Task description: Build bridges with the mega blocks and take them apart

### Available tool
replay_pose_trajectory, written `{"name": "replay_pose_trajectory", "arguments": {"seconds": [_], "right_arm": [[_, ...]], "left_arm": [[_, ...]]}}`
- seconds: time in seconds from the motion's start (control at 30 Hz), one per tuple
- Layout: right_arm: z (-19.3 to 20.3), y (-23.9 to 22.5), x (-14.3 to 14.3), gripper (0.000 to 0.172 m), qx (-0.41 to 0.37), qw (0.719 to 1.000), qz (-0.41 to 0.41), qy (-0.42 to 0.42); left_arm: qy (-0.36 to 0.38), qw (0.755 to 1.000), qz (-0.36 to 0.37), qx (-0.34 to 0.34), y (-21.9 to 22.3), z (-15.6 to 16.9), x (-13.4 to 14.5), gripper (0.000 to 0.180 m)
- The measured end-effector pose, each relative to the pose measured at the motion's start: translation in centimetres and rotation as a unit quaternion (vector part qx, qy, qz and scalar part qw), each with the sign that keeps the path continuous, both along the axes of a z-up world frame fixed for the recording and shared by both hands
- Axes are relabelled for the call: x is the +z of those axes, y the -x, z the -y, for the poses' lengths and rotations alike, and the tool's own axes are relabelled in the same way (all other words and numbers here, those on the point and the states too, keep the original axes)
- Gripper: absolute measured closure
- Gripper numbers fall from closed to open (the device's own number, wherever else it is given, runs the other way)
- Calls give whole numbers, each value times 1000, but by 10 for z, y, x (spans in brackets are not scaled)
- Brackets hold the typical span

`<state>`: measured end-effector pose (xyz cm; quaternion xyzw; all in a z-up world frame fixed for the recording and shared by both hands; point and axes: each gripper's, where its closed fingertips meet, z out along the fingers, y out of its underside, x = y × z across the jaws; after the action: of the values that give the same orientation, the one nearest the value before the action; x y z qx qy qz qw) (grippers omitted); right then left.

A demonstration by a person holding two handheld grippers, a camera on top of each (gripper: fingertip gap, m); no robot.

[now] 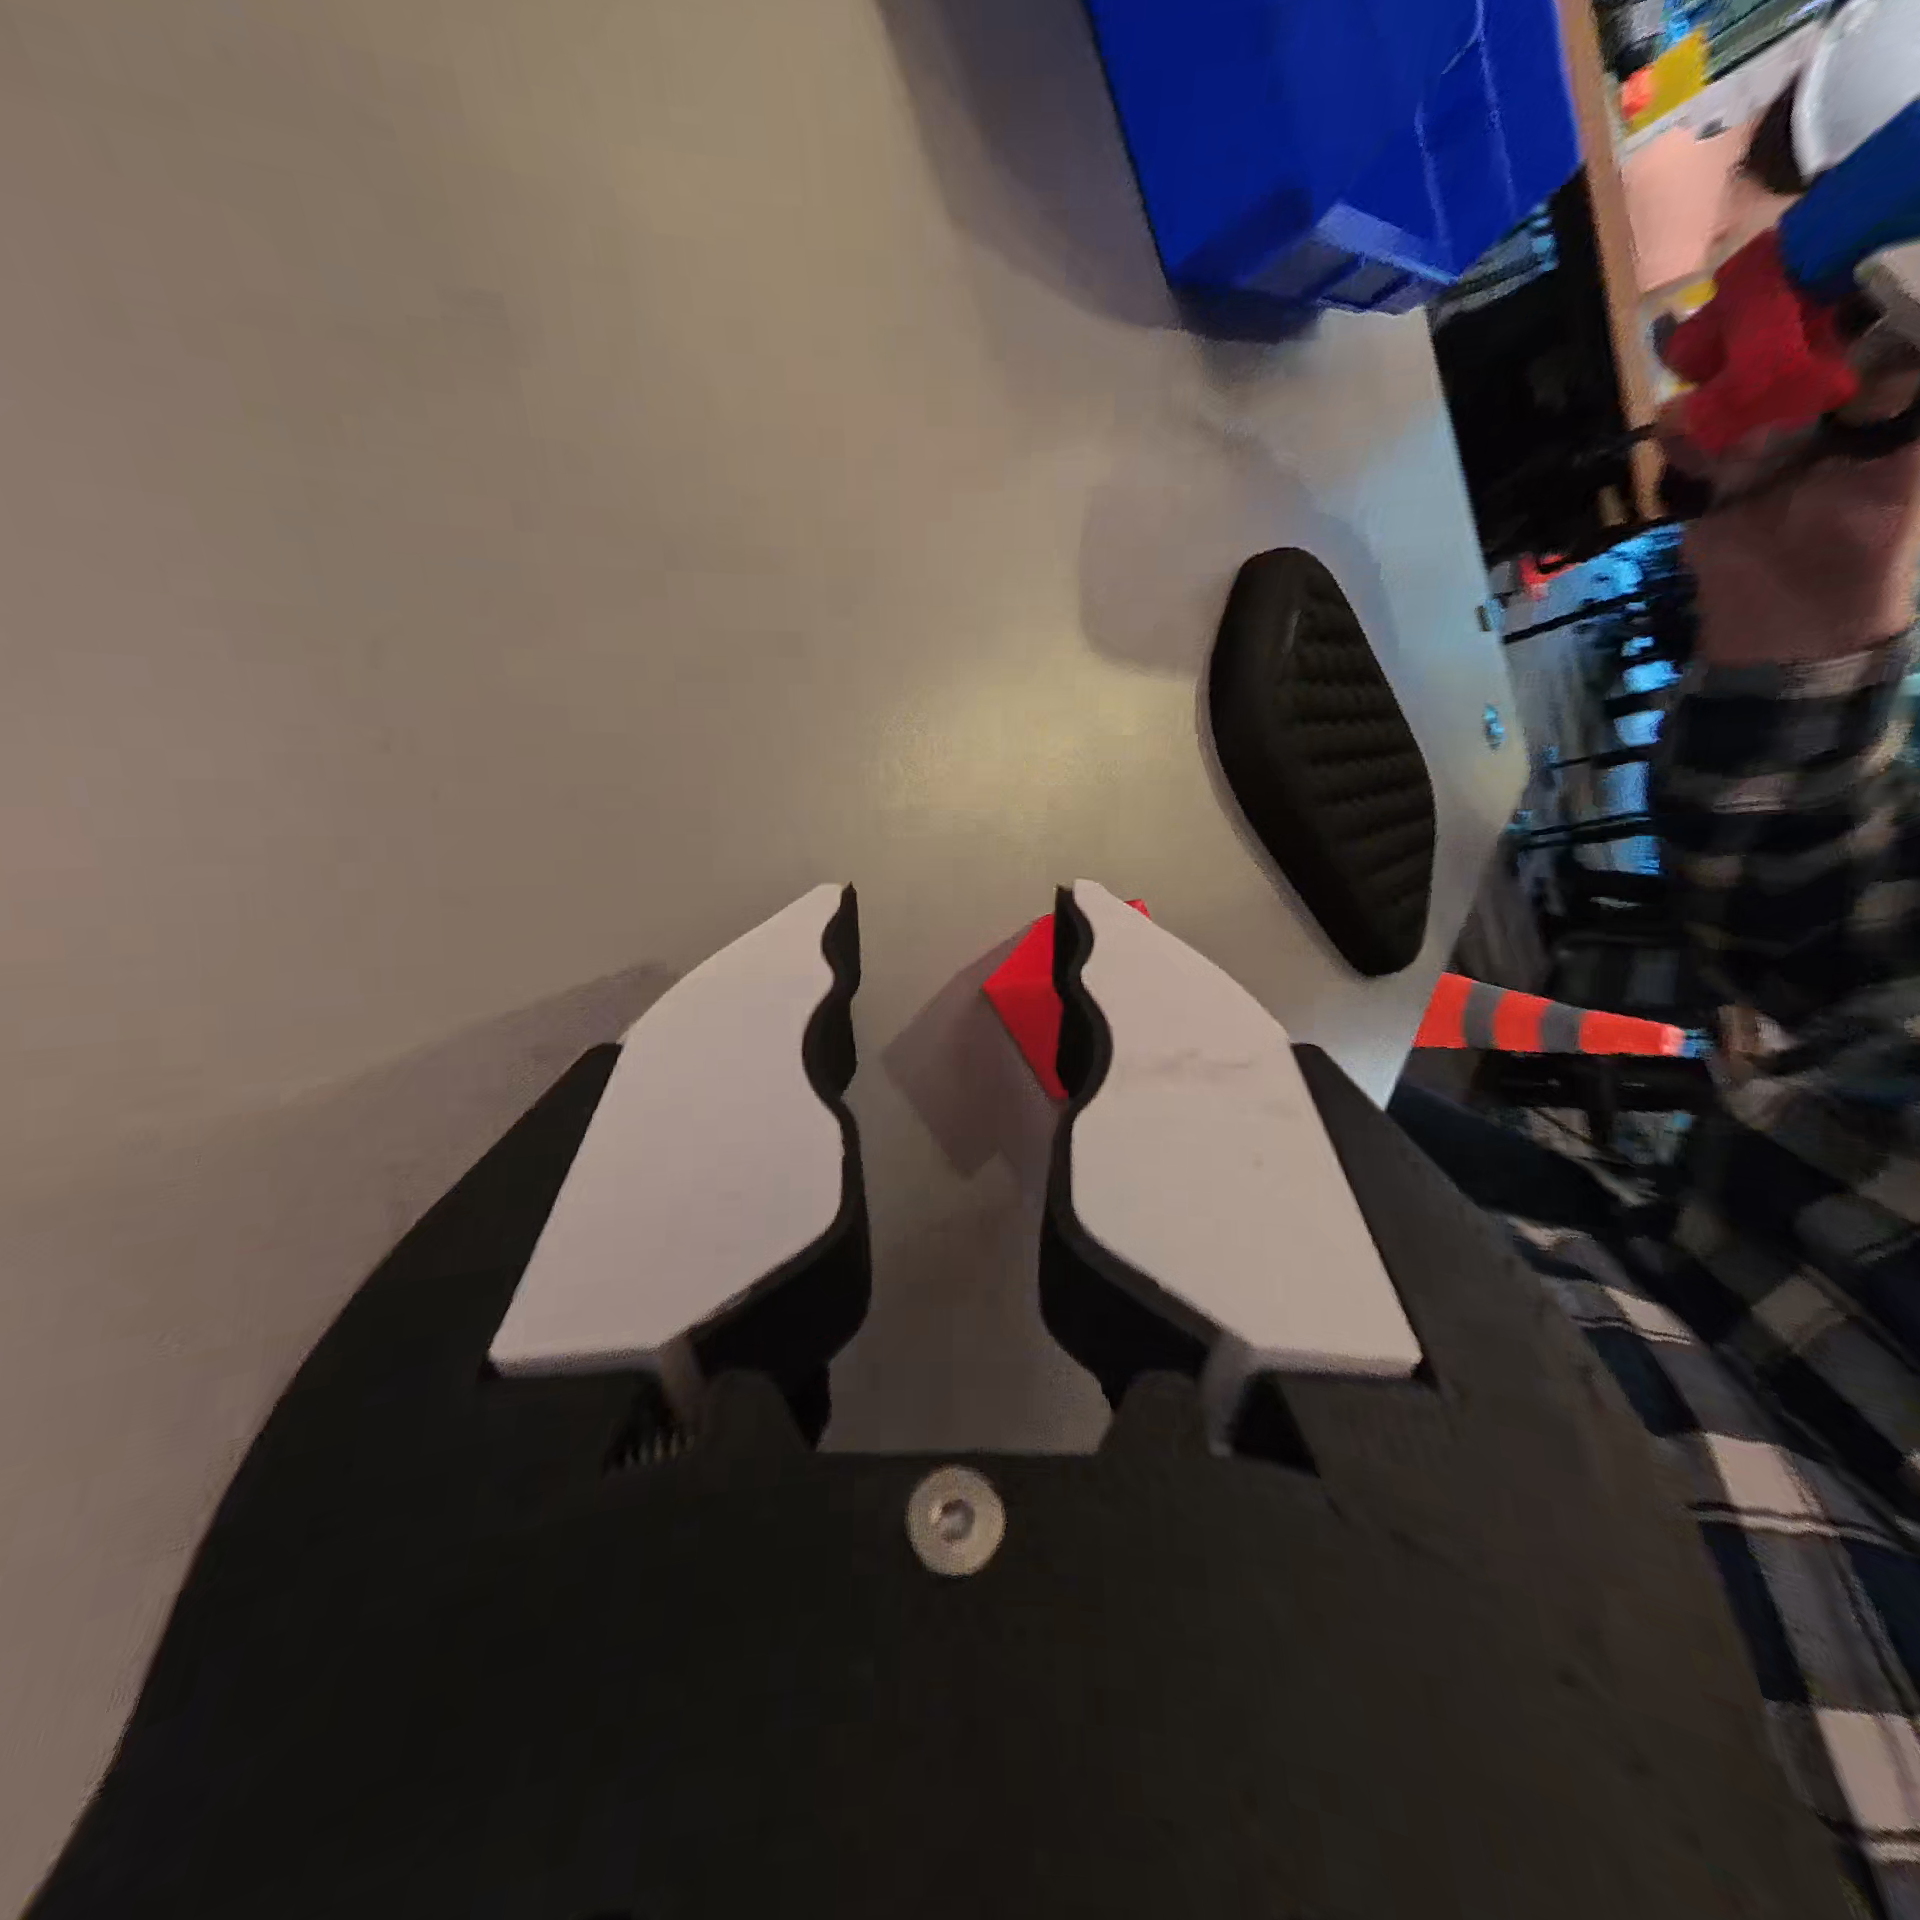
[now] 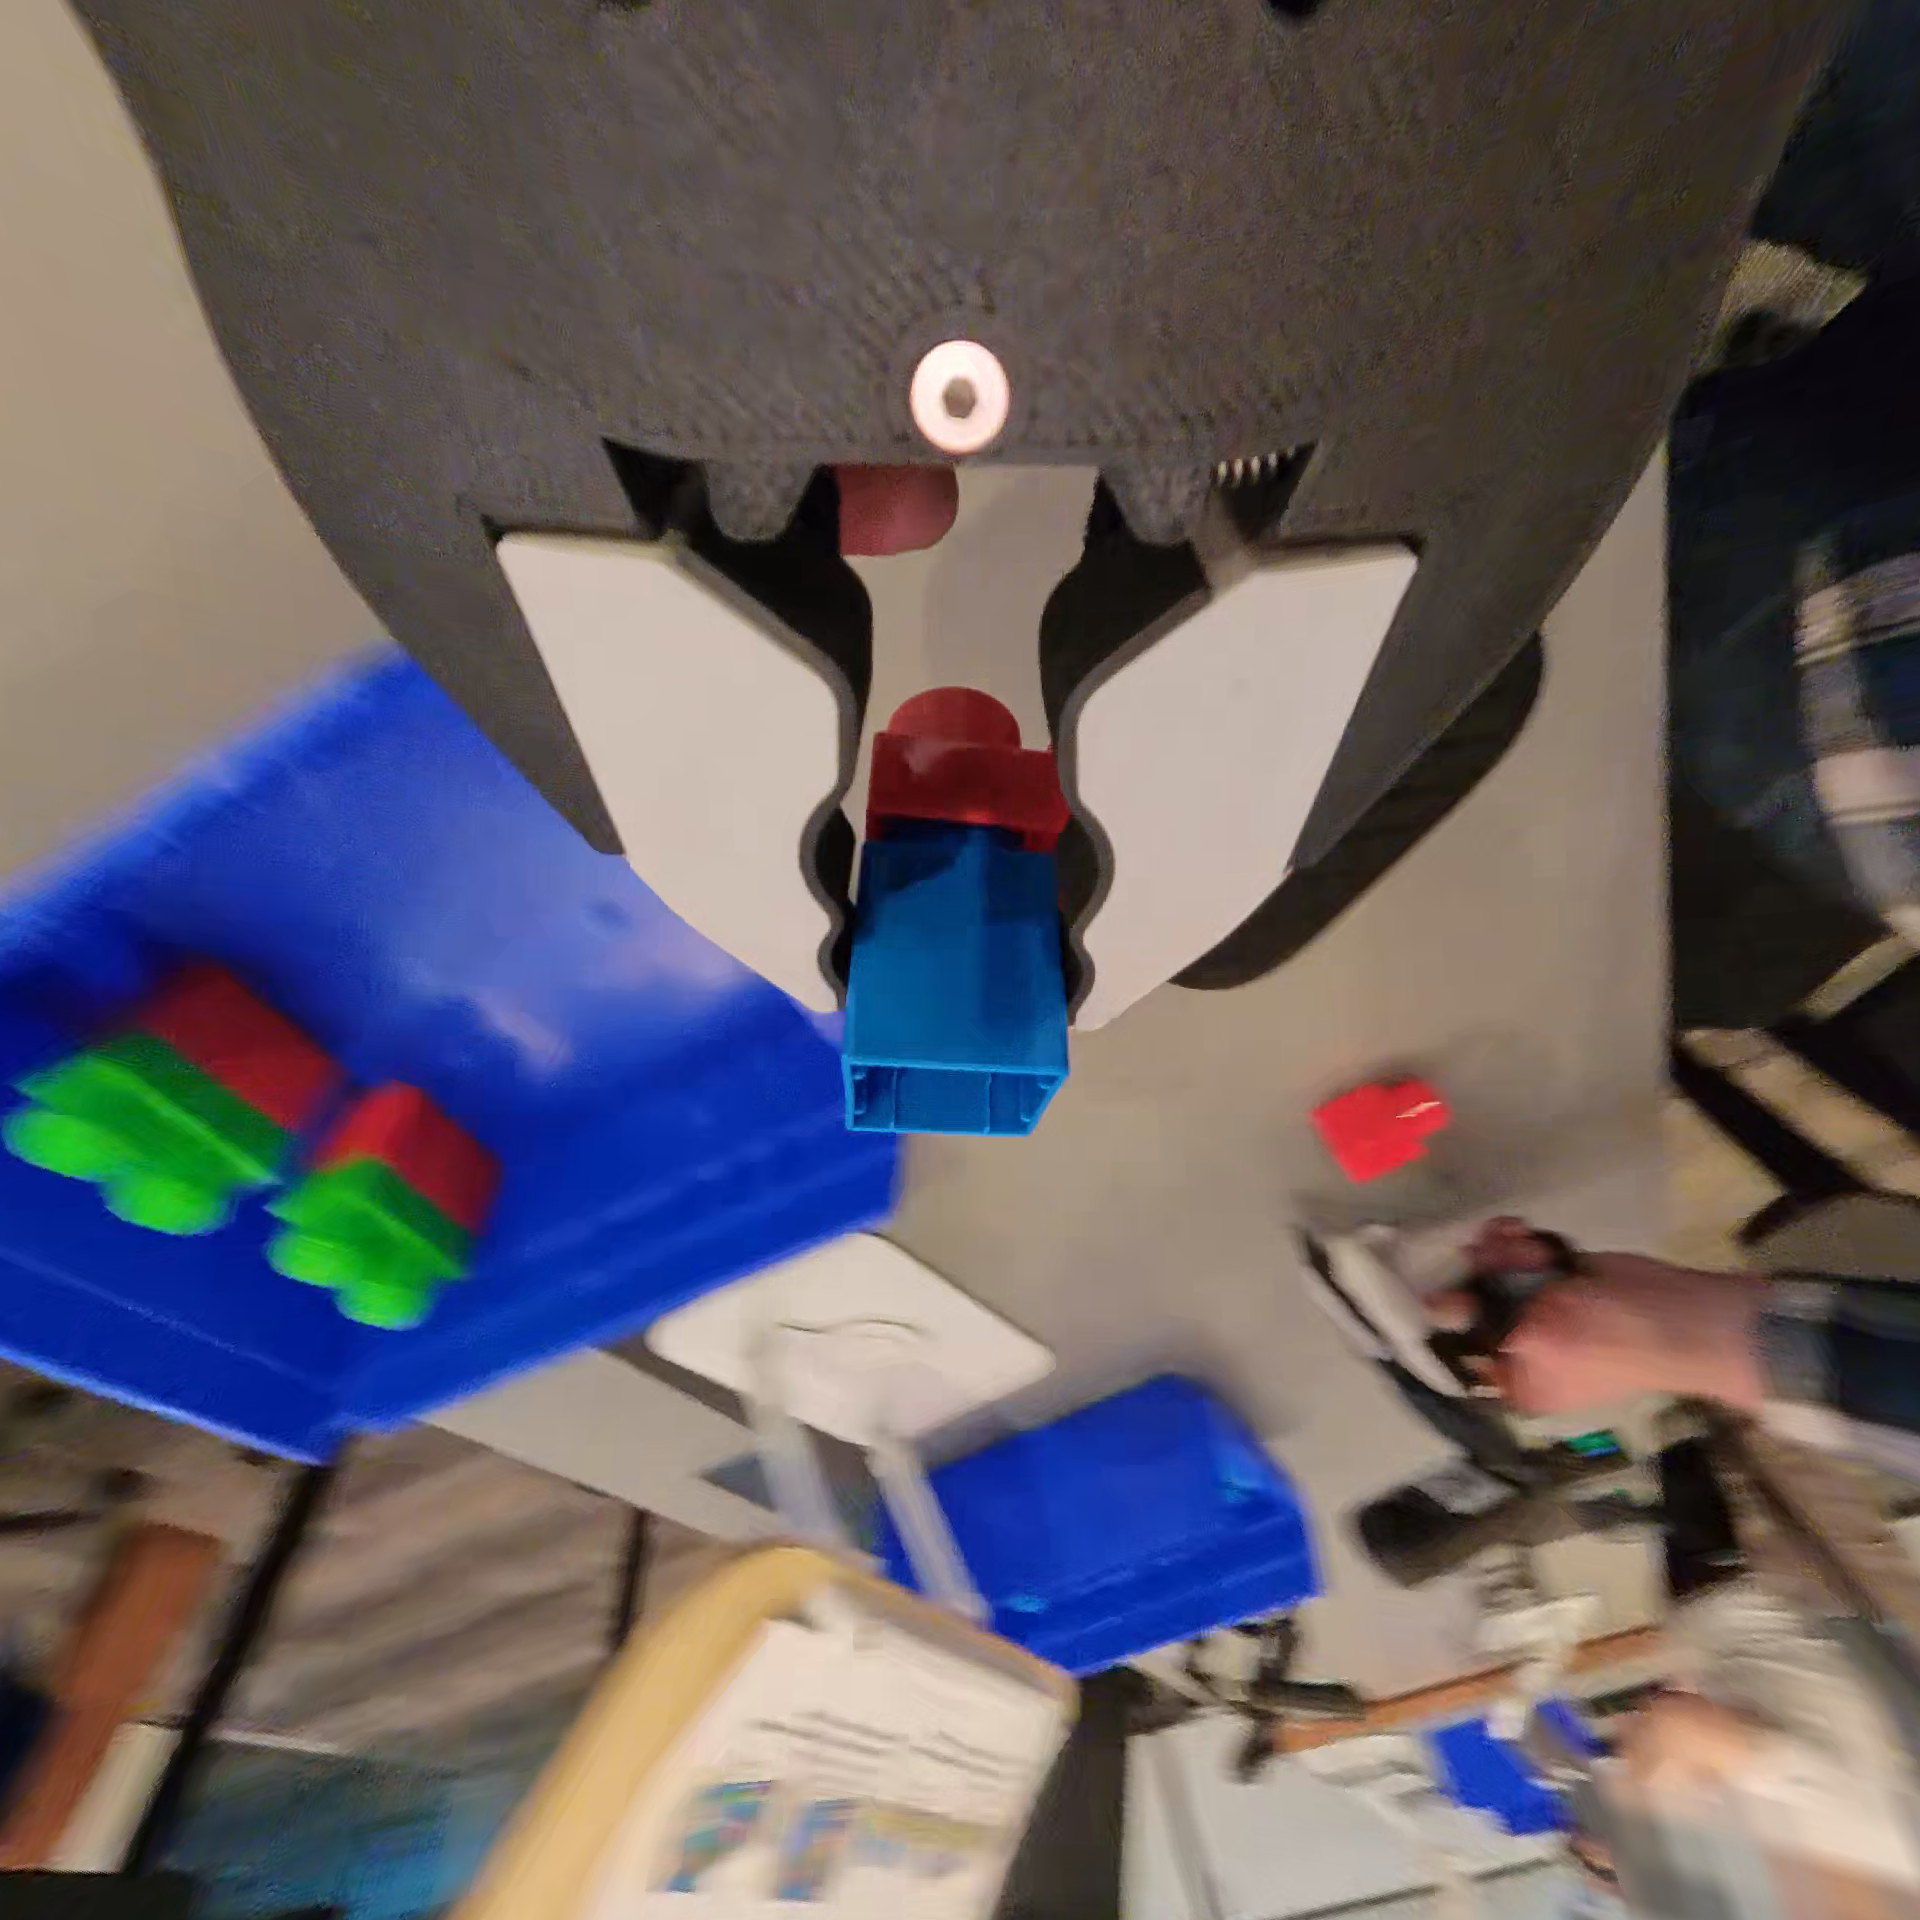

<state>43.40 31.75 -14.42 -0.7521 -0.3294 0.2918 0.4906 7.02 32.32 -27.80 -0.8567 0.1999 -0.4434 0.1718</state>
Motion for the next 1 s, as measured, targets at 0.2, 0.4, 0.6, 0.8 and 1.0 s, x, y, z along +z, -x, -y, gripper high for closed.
{"name": "replay_pose_trajectory", "arguments": {"seconds": [0.2, 0.4, 0.6, 0.8, 1.0], "right_arm": [[41, 78, -15, 135, 120, 993, -8, -20], [50, 114, -33, 134, 123, 991, 24, -40], [53, 202, -27, 134, 170, 984, 42, -18], [40, 328, -21, 135, 209, 977, 21, 36], [6, 401, -9, 135, 223, 970, -74, 67]], "left_arm": [[49, 990, 115, -59, -22, 3, -7, 159], [42, 975, 170, -135, -24, 25, 9, 162], [-21, 945, 248, -213, -16, 51, 40, 157], [-90, 903, 345, -241, 7, 66, 74, 135], [-173, 913, 331, -163, 37, 43, 88, 83]]}}
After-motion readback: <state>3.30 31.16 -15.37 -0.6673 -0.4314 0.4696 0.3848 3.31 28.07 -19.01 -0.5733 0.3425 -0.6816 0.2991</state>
